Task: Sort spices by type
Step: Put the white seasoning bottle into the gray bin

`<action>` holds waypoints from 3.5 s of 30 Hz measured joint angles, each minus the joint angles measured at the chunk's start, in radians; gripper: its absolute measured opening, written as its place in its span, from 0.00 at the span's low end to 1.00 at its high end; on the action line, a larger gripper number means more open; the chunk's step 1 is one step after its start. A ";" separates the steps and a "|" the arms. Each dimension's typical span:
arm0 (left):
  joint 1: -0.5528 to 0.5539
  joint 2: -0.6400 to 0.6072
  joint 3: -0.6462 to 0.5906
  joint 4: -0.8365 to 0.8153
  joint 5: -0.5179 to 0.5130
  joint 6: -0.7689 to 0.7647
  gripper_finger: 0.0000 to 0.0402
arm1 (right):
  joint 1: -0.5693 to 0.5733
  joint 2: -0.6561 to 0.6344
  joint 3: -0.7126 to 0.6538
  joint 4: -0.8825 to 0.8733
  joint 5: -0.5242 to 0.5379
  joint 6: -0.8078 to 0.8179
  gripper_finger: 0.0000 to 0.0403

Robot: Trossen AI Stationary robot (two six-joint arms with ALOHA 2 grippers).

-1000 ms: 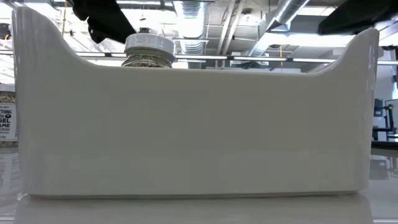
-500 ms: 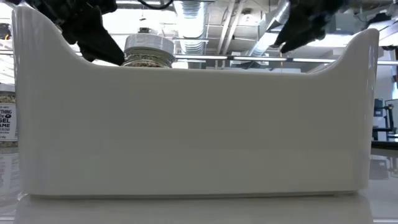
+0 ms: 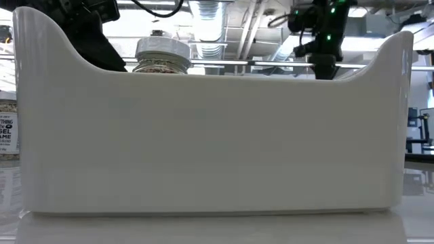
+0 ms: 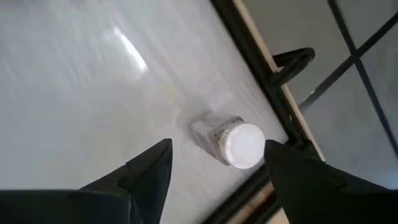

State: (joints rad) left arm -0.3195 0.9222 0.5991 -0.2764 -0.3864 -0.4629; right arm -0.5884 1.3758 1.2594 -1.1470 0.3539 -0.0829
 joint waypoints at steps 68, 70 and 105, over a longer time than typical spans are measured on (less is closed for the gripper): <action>0.000 0.000 0.000 -0.003 0.016 0.047 0.31 | -0.104 0.056 0.017 -0.231 -0.252 -0.285 0.55; 0.000 0.000 0.000 -0.002 0.015 0.058 0.31 | -0.010 -0.006 0.023 -0.254 -0.253 -0.204 0.55; 0.000 0.000 0.000 -0.004 0.014 0.051 0.31 | 0.977 0.789 0.886 -0.193 -0.313 0.399 0.55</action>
State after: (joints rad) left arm -0.3195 0.9222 0.5995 -0.2802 -0.3729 -0.4114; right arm 0.3883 2.1649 2.1458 -1.3400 0.0413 0.3157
